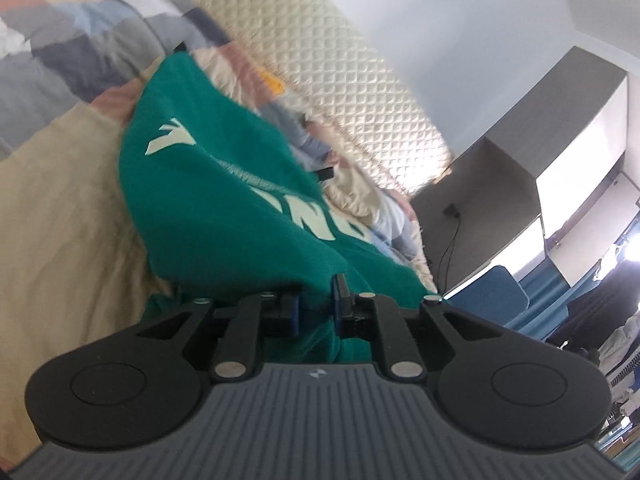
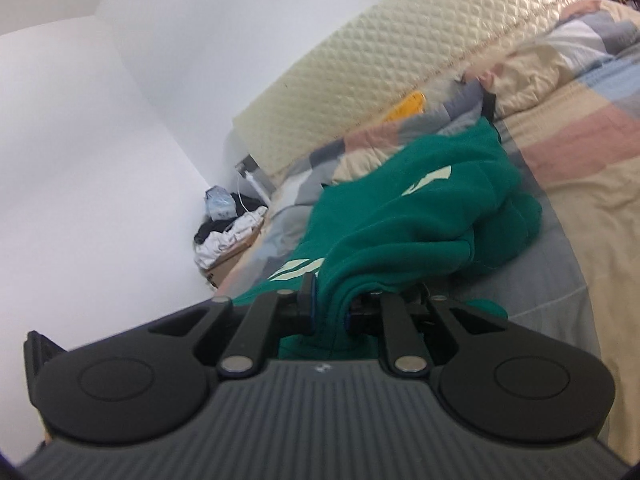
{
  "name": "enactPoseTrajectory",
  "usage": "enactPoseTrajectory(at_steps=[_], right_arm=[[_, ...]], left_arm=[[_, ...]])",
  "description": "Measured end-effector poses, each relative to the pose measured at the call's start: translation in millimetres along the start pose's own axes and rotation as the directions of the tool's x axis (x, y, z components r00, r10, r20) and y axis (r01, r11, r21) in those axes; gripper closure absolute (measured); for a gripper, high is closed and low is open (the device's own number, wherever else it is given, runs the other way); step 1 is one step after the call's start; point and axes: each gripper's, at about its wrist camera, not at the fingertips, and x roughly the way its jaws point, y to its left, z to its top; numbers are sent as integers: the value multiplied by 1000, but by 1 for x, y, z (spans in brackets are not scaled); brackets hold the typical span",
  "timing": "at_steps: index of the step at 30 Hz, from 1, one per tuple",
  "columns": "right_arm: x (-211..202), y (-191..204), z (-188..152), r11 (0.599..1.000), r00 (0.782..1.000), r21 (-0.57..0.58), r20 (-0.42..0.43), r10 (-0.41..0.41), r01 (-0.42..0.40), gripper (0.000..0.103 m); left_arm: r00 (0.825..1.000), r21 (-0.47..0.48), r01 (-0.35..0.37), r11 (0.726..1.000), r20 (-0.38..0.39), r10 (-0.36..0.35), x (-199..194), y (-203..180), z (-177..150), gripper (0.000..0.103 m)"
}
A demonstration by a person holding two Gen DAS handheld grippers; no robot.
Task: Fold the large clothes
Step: 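Lift the hoodie with both tools and shake it out above the bed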
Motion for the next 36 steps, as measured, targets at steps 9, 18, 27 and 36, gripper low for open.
enactPoseTrajectory(at_steps=[9,18,27,36], right_arm=[[12,-28,-1,983,998,182,-45,34,-25,61],[41,-49,-12,970,992,241,-123,5,25,65],[14,-16,-5,997,996,21,45,79,-80,91],[-20,36,40,982,963,-72,194,187,-176,93]], left_arm=[[999,-126,1,992,-45,-7,25,30,-16,42],[999,-167,-34,985,-39,28,51,49,-15,57],[996,-32,-31,999,85,34,28,20,-7,86],[976,126,24,992,212,-51,-30,-49,38,87]])
